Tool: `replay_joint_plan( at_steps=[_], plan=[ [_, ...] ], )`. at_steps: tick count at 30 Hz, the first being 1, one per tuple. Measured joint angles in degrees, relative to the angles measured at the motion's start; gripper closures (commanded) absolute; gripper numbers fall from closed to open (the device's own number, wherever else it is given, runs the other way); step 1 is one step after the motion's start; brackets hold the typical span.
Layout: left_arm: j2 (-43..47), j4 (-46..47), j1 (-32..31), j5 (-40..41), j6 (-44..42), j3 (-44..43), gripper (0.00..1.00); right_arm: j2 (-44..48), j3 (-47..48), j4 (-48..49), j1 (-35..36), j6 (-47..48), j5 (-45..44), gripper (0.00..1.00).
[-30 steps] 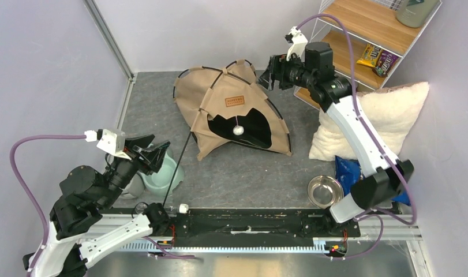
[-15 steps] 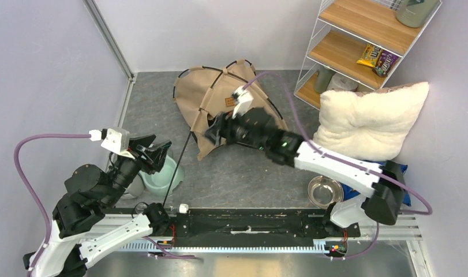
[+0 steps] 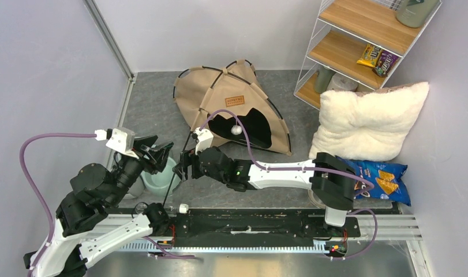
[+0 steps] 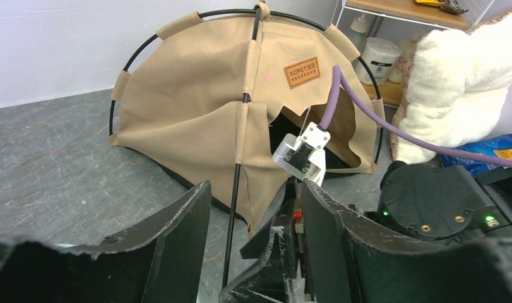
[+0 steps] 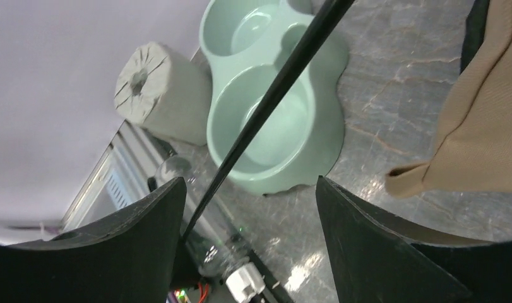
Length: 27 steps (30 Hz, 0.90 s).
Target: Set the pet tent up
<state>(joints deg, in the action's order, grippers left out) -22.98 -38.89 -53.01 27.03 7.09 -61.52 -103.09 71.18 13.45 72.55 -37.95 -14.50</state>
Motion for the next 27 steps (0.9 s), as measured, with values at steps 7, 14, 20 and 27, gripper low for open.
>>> replay_joint_plan(
  at_steps=[7,14,20,27],
  plan=[
    [0.04,0.00,0.00,0.15,-0.15,0.02,0.38,-3.80,2.19,5.33,-0.46,1.16,-1.84,0.61],
    [0.92,0.00,0.00,0.92,-0.37,0.04,0.38,-4.57,4.74,6.23,-1.84,1.31,0.68,1.00],
    [1.05,0.00,0.00,1.27,-0.42,0.11,0.38,-2.99,3.76,6.05,-6.10,0.79,10.40,1.00],
    [1.07,0.02,0.00,1.31,-0.46,1.07,0.38,1.14,0.31,4.42,-14.78,3.02,27.32,1.00]
  ],
)
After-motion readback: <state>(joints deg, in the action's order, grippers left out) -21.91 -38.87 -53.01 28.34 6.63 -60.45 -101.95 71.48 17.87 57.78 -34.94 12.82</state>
